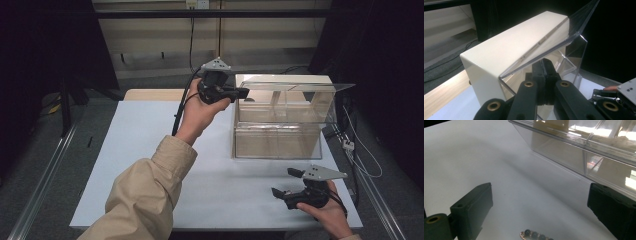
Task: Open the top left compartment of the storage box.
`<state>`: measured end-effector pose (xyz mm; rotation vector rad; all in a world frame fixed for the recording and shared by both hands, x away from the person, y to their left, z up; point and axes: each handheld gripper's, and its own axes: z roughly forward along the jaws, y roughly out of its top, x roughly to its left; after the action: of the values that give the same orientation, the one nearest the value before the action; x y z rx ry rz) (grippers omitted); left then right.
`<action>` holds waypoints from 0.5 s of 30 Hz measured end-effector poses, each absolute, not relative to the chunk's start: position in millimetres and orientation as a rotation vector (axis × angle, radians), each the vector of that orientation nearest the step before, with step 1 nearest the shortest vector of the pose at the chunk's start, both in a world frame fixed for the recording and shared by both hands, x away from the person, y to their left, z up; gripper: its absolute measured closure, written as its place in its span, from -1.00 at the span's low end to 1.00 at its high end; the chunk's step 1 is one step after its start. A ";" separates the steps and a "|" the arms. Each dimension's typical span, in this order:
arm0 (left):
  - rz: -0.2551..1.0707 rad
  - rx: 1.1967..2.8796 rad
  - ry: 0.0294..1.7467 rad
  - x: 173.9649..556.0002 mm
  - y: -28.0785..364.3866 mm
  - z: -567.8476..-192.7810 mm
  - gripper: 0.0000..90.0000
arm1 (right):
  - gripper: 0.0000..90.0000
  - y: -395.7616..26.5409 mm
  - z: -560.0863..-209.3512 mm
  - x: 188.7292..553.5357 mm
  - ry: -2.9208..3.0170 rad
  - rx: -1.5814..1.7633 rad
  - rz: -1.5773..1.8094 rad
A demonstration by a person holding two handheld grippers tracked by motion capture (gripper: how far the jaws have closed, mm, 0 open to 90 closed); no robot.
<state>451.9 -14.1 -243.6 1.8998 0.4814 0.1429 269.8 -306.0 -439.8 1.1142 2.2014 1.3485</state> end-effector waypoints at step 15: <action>0.148 1.906 0.474 451.4 -17.7 -243.0 1.00 | -0.28 -317.9 -443.3 268.4 2.285 1.099 1.346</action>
<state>451.4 -17.7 -243.0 1.9057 0.4738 0.1482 268.4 -317.9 -443.3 1.0989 2.2845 1.3463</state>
